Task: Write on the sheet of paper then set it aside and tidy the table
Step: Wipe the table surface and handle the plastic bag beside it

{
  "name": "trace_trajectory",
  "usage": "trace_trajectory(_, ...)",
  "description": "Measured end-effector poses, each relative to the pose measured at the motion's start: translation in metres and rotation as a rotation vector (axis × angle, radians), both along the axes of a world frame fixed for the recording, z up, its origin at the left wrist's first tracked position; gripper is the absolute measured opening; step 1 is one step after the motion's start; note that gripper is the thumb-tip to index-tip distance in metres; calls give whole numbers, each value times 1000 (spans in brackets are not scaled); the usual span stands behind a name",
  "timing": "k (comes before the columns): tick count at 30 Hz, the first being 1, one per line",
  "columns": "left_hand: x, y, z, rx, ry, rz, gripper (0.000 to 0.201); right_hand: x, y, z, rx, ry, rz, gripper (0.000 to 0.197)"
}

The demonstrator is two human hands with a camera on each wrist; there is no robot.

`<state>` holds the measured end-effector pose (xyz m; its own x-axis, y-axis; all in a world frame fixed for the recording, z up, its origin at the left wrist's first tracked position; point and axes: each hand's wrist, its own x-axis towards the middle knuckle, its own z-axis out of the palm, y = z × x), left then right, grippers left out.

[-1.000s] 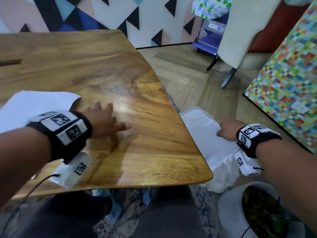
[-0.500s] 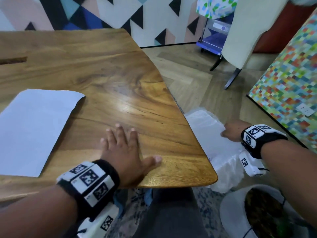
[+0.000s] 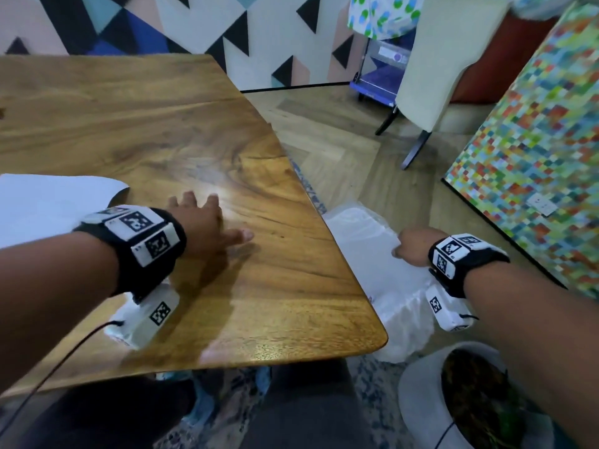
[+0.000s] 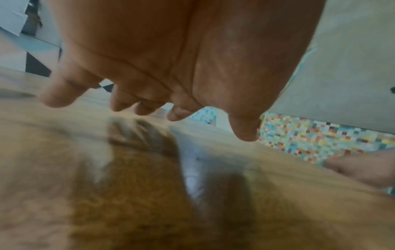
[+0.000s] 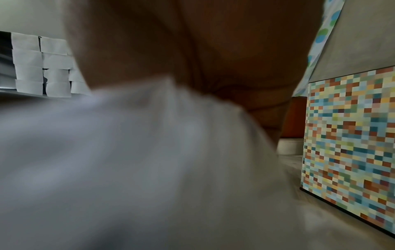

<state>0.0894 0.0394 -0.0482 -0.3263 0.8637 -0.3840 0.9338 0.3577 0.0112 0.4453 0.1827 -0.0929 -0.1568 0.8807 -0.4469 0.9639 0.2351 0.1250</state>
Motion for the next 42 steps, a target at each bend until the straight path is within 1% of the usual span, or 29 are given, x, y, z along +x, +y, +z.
trace_trajectory(1, 1, 4, -4, -7, 3, -16, 107, 1, 0, -1, -5, -1, 1, 31)
trace_trajectory(3, 15, 14, -9, -31, 6, -51, 113, 2, 1, -4, -13, 0, 3, 29)
trace_trajectory(6, 59, 27, -4, -81, -13, -146, 116, 3, 3, -9, -22, 8, -10, 25)
trace_trajectory(8, 93, 30, 7, -107, -49, -267, 113, 2, 5, -11, -24, 12, -15, 31)
trace_trajectory(10, 121, 27, 12, -138, -124, -462, 107, 1, 5, -11, -23, 7, -15, 35)
trace_trajectory(12, 139, 17, 16, -171, -183, -662, 98, 1, 6, -10, -12, 3, -8, 30)
trace_trajectory(13, 141, 12, 17, -152, -220, -690, 95, 1, 6, -8, -6, 1, -2, 27)
trace_trajectory(14, 138, 7, 18, -111, -252, -651, 95, 1, 5, -7, -3, 0, 5, 25)
trace_trajectory(15, 132, 4, 21, -54, -241, -575, 96, 1, 5, -6, 1, -2, 13, 24)
trace_trajectory(17, 103, 2, 23, 14, -117, -383, 99, 2, 4, -4, 8, -7, 16, 24)
trace_trajectory(18, 83, 3, 24, 1, -63, -271, 101, 2, 4, -3, 10, -11, 15, 26)
trace_trajectory(19, 62, 2, 23, -22, -44, -155, 104, 2, 3, -3, 11, -15, 14, 29)
trace_trajectory(20, 44, 2, 21, -39, -39, -70, 107, 2, 4, -3, 15, -16, 12, 31)
trace_trajectory(21, 32, 1, 16, -42, -34, -27, 107, 3, 4, -3, 17, -16, 7, 32)
trace_trajectory(22, 26, 1, 10, -45, -24, -15, 107, 3, 4, -4, 18, -14, 1, 33)
trace_trajectory(24, 33, -1, -5, -54, -13, -24, 109, 1, 2, -5, 17, -7, -8, 34)
trace_trajectory(27, 73, 5, -15, 0, -37, -112, 112, 0, 0, -8, 6, 2, -13, 28)
trace_trajectory(28, 89, 10, -13, 1, -54, -152, 111, 0, -1, -8, 8, 4, -14, 25)
trace_trajectory(30, 121, 17, -4, -74, -91, -260, 109, 0, -1, -11, 2, 7, -22, 23)
trace_trajectory(32, 147, 18, 3, -157, -132, -421, 106, 1, 1, -13, -8, 13, -29, 23)
trace_trajectory(33, 154, 16, 5, -163, -157, -498, 104, 1, 2, -13, -12, 15, -28, 24)
trace_trajectory(34, 157, 11, 6, -142, -185, -537, 102, 2, 2, -14, -17, 14, -24, 25)
trace_trajectory(35, 153, 7, 5, -95, -207, -530, 101, 3, 3, -14, -17, 11, -20, 26)
trace_trajectory(36, 145, 3, 7, -41, -212, -481, 100, 4, 3, -14, -14, 8, -17, 25)
trace_trajectory(38, 112, -2, 7, 16, -160, -315, 102, 6, 2, -14, -7, 5, -15, 24)
trace_trajectory(40, 64, -6, 5, -9, -91, -127, 111, 9, 1, -14, -6, 4, -10, 25)
trace_trajectory(42, 20, -17, 4, -28, -41, -25, 128, 10, 1, -13, -8, 10, -7, 25)
